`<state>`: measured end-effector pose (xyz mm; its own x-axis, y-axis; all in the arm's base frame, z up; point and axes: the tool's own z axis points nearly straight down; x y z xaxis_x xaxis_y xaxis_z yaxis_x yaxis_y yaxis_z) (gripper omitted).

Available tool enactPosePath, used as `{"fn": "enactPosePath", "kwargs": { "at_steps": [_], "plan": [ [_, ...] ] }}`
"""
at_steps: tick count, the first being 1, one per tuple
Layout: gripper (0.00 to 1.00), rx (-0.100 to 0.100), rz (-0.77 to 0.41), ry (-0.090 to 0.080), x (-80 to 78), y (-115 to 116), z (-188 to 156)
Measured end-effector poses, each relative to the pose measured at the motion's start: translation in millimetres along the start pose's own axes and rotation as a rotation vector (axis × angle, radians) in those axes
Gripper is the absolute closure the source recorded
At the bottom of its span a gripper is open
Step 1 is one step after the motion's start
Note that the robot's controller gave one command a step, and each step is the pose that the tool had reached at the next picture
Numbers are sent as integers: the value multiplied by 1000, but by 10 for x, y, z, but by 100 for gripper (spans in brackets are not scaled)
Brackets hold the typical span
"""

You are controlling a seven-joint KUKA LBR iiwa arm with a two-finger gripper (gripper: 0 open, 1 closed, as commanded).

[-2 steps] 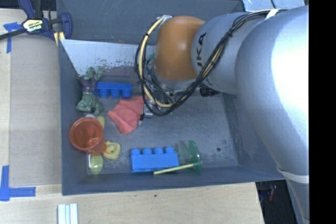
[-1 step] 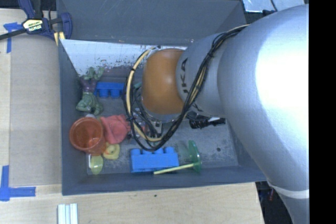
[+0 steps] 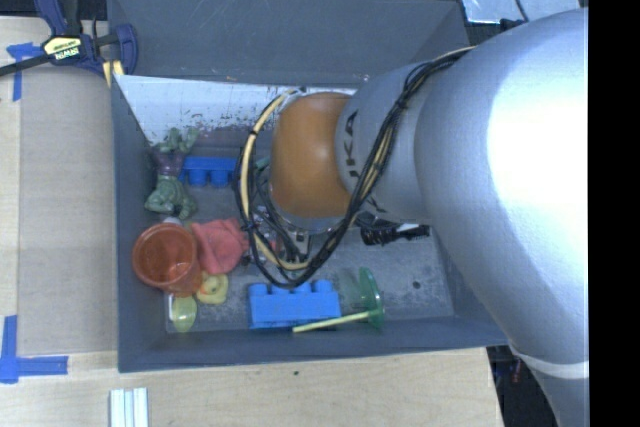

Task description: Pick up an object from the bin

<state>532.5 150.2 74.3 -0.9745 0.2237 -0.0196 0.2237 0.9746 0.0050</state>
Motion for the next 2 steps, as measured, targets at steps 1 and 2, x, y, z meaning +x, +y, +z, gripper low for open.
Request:
{"fn": "enactPosePath", "kwargs": {
  "at_steps": [1, 2],
  "plan": [
    [100, 4, -67, 5, -45, -14, -563],
    [100, 6, 58, 8, -67, -92, -1292]
  ]
}}
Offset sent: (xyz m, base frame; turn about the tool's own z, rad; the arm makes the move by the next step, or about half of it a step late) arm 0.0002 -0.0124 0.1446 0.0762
